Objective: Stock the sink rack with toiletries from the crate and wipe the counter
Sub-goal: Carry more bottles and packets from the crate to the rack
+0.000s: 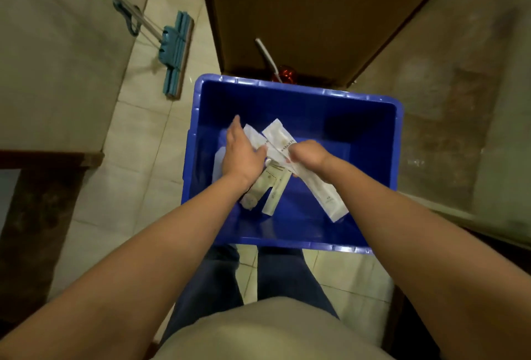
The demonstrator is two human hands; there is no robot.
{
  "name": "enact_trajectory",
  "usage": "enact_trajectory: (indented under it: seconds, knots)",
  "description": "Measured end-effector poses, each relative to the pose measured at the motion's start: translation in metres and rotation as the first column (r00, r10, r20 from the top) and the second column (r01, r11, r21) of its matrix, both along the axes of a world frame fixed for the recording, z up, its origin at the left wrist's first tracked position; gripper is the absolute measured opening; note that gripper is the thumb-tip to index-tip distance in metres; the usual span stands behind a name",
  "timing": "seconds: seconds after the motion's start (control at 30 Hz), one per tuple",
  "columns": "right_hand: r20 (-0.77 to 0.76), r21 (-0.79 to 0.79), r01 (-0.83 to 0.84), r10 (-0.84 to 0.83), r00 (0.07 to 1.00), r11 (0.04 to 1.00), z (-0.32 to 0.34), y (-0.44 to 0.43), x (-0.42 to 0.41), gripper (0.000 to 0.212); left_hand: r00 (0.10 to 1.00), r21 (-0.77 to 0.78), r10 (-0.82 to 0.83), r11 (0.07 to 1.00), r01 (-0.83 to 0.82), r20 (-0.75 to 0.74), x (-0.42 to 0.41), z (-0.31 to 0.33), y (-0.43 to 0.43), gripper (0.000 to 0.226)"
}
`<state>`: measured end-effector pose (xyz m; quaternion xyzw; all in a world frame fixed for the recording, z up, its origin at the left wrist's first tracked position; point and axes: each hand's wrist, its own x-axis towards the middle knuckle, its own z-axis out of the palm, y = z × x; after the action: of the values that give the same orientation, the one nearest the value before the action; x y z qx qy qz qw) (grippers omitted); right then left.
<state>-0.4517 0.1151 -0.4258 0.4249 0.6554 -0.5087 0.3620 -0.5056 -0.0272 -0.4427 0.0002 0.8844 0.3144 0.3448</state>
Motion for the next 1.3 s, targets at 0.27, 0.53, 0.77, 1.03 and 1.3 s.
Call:
enact_trajectory:
  seconds: [0.27,0.53,0.77,1.03,1.3]
  knots:
    - [-0.157,-0.110,0.422,-0.435,0.887,0.900,0.079,-0.041,0.044,0.037,0.983,0.328,0.048,0.939,-0.104,0.176,0.009,0.076,-0.002,0.066]
    - [-0.358,-0.157,0.619,-0.628,0.691,0.770,0.161,-0.066,0.097,0.022,0.981,0.510,-0.195,0.844,0.164,0.009,0.036,0.160,-0.001,0.018]
    - [-0.494,-0.208,0.787,-0.756,0.428,0.581,0.222,-0.077,0.160,0.015,0.898,0.519,-0.410,0.739,0.430,-0.161,0.074,0.213,0.002,0.017]
    - [-0.625,-0.142,0.927,-0.758,0.188,0.347,0.267,-0.085,0.255,0.021,0.758,0.609,-0.622,0.528,0.591,-0.197,0.153,0.267,0.033,0.014]
    - [-0.710,-0.117,0.982,-0.704,0.024,0.151,0.306,-0.093,0.364,0.015,0.538,0.630,-0.815,0.304,0.715,-0.216,0.252,0.302,0.066,0.015]
